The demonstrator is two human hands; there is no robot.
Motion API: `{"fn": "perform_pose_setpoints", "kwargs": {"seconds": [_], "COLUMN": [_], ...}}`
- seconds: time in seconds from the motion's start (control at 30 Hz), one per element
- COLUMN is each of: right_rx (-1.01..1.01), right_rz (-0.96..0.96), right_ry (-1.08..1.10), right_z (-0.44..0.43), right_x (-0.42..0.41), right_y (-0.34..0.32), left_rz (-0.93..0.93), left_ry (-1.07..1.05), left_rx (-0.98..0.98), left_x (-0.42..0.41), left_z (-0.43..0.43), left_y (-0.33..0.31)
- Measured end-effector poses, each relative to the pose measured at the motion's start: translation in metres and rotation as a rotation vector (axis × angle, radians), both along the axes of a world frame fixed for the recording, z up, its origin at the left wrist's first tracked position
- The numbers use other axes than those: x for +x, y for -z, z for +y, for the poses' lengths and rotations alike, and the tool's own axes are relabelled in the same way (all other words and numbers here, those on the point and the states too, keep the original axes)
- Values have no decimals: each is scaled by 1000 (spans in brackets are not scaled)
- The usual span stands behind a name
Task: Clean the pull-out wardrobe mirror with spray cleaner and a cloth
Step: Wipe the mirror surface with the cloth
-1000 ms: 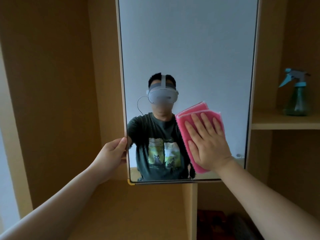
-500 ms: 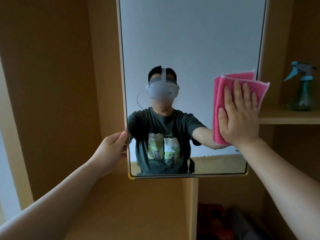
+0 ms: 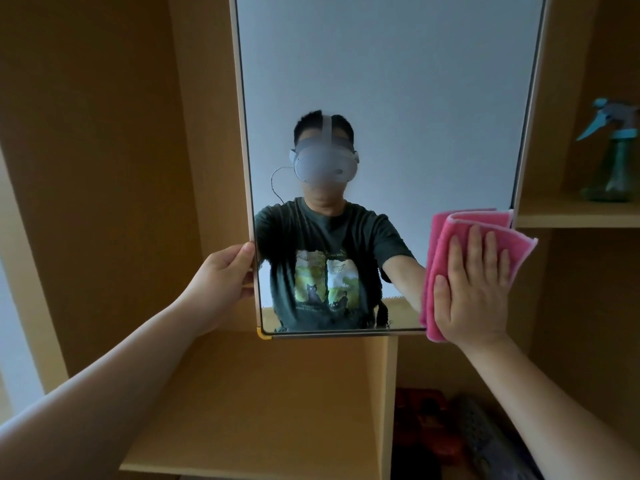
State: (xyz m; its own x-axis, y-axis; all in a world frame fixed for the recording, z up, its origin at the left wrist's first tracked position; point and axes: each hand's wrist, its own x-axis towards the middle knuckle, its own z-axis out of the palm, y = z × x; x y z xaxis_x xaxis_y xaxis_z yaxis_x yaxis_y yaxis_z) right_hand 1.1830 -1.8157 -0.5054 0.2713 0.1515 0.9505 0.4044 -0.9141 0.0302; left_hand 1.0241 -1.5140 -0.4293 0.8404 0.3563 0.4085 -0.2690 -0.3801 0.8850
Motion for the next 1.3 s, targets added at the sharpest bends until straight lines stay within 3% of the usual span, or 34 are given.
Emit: {"fn": "perform_pose_setpoints", "kwargs": {"seconds": [0.77,1.03,1.3], "right_rx": [36,-178,-168], "right_rz": [4,-18,-18], "right_ry": [-38,-103,-111], "right_z": [56,125,152], "right_x": [-18,-44,-55], "right_y": [5,9,11], "left_rz": [32,29,5], "left_ry": [20,37,66], "left_rx": [-11,-36,-59], "left_x": [-3,0,1], "left_z": [-4,1,4], "left_y": [-2,0,2]}}
